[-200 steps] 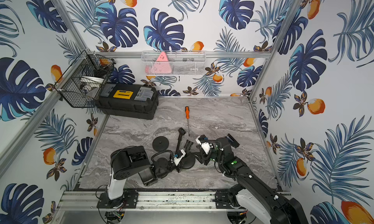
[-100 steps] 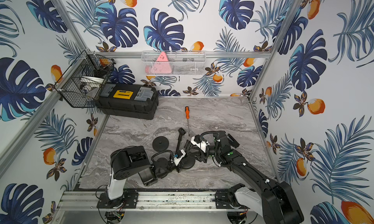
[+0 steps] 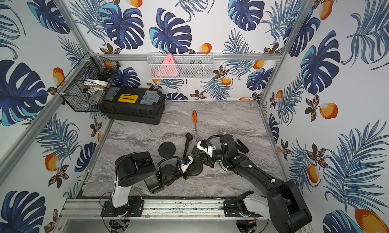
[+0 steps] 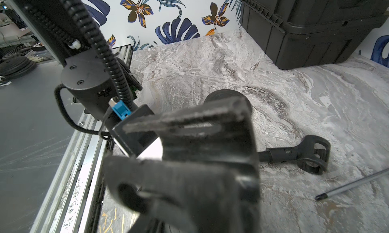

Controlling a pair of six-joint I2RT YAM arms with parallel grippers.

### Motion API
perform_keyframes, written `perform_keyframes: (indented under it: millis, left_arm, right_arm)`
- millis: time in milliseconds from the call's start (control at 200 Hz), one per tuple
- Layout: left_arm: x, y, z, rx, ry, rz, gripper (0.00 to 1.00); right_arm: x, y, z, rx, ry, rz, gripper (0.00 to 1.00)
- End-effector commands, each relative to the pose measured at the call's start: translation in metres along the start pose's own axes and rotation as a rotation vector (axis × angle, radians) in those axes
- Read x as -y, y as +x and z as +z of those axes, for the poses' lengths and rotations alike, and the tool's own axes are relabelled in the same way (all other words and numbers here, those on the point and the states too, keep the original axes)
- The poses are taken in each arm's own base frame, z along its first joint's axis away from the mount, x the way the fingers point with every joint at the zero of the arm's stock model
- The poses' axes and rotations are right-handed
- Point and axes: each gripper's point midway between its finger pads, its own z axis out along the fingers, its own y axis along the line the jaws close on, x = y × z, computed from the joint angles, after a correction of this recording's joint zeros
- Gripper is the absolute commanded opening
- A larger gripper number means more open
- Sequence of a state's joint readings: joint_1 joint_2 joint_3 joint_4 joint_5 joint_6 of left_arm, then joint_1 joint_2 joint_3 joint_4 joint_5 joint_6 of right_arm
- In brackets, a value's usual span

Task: Assemble a microphone stand
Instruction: Screw the microphone stand pole into the microphone stand base.

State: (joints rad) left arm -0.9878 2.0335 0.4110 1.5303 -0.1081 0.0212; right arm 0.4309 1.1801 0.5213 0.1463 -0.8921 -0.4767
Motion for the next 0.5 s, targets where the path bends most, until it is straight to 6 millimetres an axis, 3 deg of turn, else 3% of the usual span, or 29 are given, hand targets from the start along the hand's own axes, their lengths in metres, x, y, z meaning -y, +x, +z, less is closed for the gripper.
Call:
perform_keyframes:
  millis: [0, 120, 285, 495]
  left_arm:
    - [0.0, -0.002, 0.0, 0.01, 0.004, -0.005, 0.24]
    - [0.001, -0.002, 0.001, 0.011, 0.006, -0.006, 0.24]
    - [0.0, -0.002, 0.0, 0.011, 0.002, -0.009, 0.25]
    - [-0.002, -0.005, -0.003, 0.017, -0.01, -0.01, 0.27]
  right_arm:
    - [-0.003, -0.01, 0.001, 0.039, -0.027, -0.054, 0.32]
    - [-0.005, -0.01, 0.002, 0.038, -0.036, -0.06, 0.24]
    - [-0.009, -0.004, 0.004, 0.018, -0.05, -0.052, 0.0]
    - [-0.025, 0.009, 0.01, -0.006, -0.054, -0.041, 0.0]
